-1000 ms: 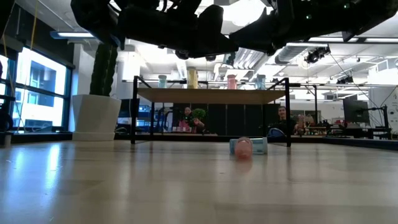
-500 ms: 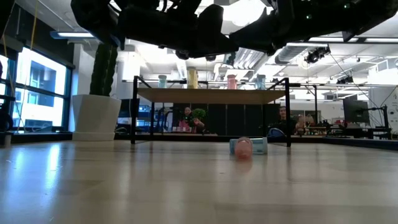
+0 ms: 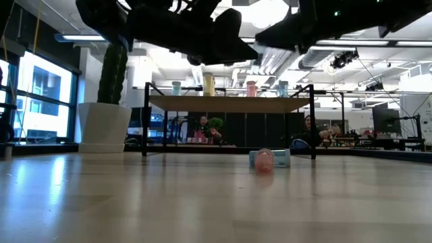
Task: Pick and place medicine bottles onto shelf by color
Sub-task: Put the right blue pill bottle on the shelf aligned with the other blue pill bottle, then put the light blue pill bottle on the shelf aligned with the other light blue pill bottle
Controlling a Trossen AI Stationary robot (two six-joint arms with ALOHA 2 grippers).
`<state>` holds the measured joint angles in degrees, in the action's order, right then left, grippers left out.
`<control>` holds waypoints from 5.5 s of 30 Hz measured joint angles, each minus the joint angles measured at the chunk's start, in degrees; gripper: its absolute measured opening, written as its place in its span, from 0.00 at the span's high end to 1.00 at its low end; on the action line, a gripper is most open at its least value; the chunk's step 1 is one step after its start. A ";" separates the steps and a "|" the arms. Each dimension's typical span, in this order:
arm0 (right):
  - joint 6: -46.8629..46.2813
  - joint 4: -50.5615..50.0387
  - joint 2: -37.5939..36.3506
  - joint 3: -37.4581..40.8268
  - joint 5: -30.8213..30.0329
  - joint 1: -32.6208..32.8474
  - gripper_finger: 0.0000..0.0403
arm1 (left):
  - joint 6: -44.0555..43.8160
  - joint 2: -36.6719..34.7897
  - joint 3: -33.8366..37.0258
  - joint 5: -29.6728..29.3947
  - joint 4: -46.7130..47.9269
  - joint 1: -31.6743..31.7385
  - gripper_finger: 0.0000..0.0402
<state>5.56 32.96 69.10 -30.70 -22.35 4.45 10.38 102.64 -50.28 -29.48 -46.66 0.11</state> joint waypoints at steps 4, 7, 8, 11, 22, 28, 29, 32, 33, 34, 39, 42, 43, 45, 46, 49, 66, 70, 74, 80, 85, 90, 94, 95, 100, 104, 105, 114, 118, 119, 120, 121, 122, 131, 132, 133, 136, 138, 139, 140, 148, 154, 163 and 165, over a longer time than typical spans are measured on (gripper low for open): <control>0.48 -4.16 -6.57 0.00 -2.87 -1.25 0.75 | 0.76 -2.40 0.00 -3.02 3.54 -0.37 0.52; -0.13 -6.56 -12.14 0.00 -5.55 -3.07 0.75 | 0.76 -4.50 0.00 -5.23 7.53 -0.32 0.52; -0.63 -7.25 -14.03 0.00 -6.50 -3.83 0.75 | 0.76 -5.29 0.02 -5.82 9.03 -0.28 0.52; -1.01 -8.87 -19.38 0.00 -7.86 -6.29 0.75 | 0.50 -7.66 0.02 -6.23 12.68 -0.29 0.52; -8.86 -23.18 -26.19 0.00 -8.54 -18.10 0.75 | -4.97 -12.74 5.34 -5.63 13.11 -0.47 0.52; -16.13 -25.21 -21.90 0.00 -1.07 -22.23 0.75 | -6.11 -12.87 9.55 -5.35 4.82 0.41 0.52; -16.62 -25.06 -20.95 0.00 -0.63 -22.54 0.75 | -6.19 -12.87 9.91 -5.41 4.32 0.42 0.52; -17.13 -25.15 -17.79 0.00 -0.15 -23.30 0.75 | -5.17 -12.87 10.19 -5.26 3.71 0.36 0.52; -17.15 -25.22 -16.82 0.00 -0.14 -23.56 0.75 | -4.66 -12.87 10.19 -5.24 3.59 0.33 0.52; -17.15 -25.07 -15.99 0.00 -0.13 -23.76 0.75 | -4.35 -12.87 10.19 -5.25 3.58 0.31 0.52; -17.44 -26.54 -13.92 -0.81 -0.09 -24.97 0.75 | -4.20 -12.87 10.19 -5.65 3.65 0.38 0.52; -17.10 -32.69 -13.02 -5.07 -0.06 -25.53 0.75 | -4.20 -12.87 10.19 -5.68 3.65 0.36 0.52; -16.96 -35.22 -12.59 -6.82 -0.07 -25.51 0.75 | -4.20 -12.87 10.16 -5.68 3.65 0.36 0.52; -16.00 -39.03 -11.81 -9.82 0.45 -25.51 0.75 | -4.19 -12.87 10.17 -5.68 3.63 0.36 0.52; -15.74 -40.06 -11.46 -10.92 1.24 -25.51 0.75 | -4.19 -12.87 10.19 -5.68 3.65 0.36 0.52; -15.81 -41.26 -10.97 -12.05 3.44 -25.44 0.75 | -4.18 -12.87 10.17 -5.68 3.66 0.36 0.52; -17.22 -38.08 -10.19 -7.08 -0.09 -25.49 0.75 | -4.18 -12.87 10.16 -5.70 3.94 0.36 0.52; -17.08 -36.98 -8.06 -7.04 -0.11 -25.47 0.75 | -4.18 -12.87 10.16 -5.70 3.94 0.36 0.52; -15.70 -35.64 -7.04 -7.04 -1.59 -25.47 0.75 | -4.18 -12.87 10.16 -5.66 3.92 0.36 0.52; -15.58 -35.98 -7.22 -7.04 -2.71 -25.48 0.75 | -4.18 -12.87 10.16 -5.51 3.94 0.36 0.52; -14.87 -36.24 -7.22 -7.04 -3.62 -25.47 0.75 | -4.18 -12.87 10.16 -5.50 3.91 0.36 0.52; -14.51 -36.12 -7.22 -7.04 -3.72 -25.48 0.75 | -4.18 -12.87 10.16 -5.50 3.91 0.36 0.52; -14.57 -36.14 -7.22 -7.04 -3.69 -25.49 0.70 | -4.18 -12.87 10.16 -5.50 3.91 0.36 0.52; -14.55 -36.14 -7.22 -7.04 -3.67 -25.49 0.69 | -4.18 -12.87 10.16 -5.49 3.91 0.36 0.52; -14.53 -36.30 -7.22 -6.97 -3.60 -25.47 0.65 | -4.18 -12.84 10.16 -5.48 3.91 0.36 0.52; -14.52 -36.10 -7.22 -6.97 -3.80 -25.49 0.65 | -4.18 -12.84 10.16 -5.48 3.91 0.36 0.52; -14.51 -35.93 -7.22 -6.97 -3.80 -25.47 0.65 | -4.18 -12.84 10.16 -5.48 3.91 0.36 0.52; -14.07 -35.09 -7.71 -6.97 -3.97 -25.49 0.65 | -4.18 -12.84 10.16 -5.48 3.91 0.36 0.52; -14.07 -34.94 -8.99 -6.97 -3.96 -25.49 0.65 | -4.18 -12.82 10.16 -5.48 3.91 0.36 0.52; -14.01 -35.04 -9.41 -6.97 -3.96 -25.49 0.65 | -4.18 -12.82 10.16 -5.48 3.91 0.36 0.52; -13.62 -35.04 -9.83 -6.97 -3.96 -25.48 0.65 | -4.18 -12.82 10.16 -5.48 3.91 0.36 0.52; -13.13 -34.99 -10.29 -6.98 -3.96 -25.46 0.65 | -4.18 -12.82 10.16 -5.48 3.91 0.36 0.52; -12.88 -35.05 -10.80 -6.99 -3.96 -25.44 0.65 | -4.18 -12.82 10.16 -5.48 3.91 0.36 0.52; -12.57 -35.05 -16.12 -6.99 -2.97 -24.36 0.65 | -4.18 -12.80 10.15 -5.48 4.92 0.35 0.52; -12.59 -35.00 -16.63 -7.00 -2.59 -23.95 0.65 | -4.18 -12.80 10.14 -5.48 4.92 0.33 0.52; -12.59 -35.02 -17.24 -7.02 -1.92 -23.49 0.65 | -4.18 -12.80 10.14 -5.48 5.11 0.36 0.52; -12.59 -35.06 -18.91 -7.04 1.25 -21.73 0.65 | -4.17 -12.80 10.13 -5.48 6.06 0.19 0.52; -12.59 -35.21 -19.96 -7.04 3.89 -20.16 0.65 | -3.44 -13.01 10.10 -5.47 7.73 -0.16 0.52; -12.59 -35.32 -20.43 -7.04 5.04 -19.25 0.65 | -2.45 -13.65 10.12 -5.46 9.43 -0.46 0.52; -12.61 -35.29 -20.81 -7.06 6.09 -18.25 0.65 | -1.57 -14.45 10.10 -5.47 10.97 -0.92 0.52; -13.93 -37.58 -20.57 -7.06 10.88 -7.94 0.65 | -9.12 -23.96 10.01 -5.46 29.33 -7.00 0.52; -16.11 -39.26 -16.99 -7.06 10.85 -0.53 0.65 | -20.58 -30.87 9.97 -5.46 42.42 -13.45 0.52; -16.08 -35.41 -8.33 -7.06 3.77 5.31 0.65 | -43.73 -34.83 10.01 4.63 61.43 -22.53 0.52; -16.11 -34.26 -6.77 -7.06 3.23 5.70 0.65 | -47.07 -34.73 10.03 7.56 65.16 -24.62 0.52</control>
<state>-10.55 -1.30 62.34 -37.76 -19.11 10.15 -36.69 67.91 -40.25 -21.93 18.51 -24.51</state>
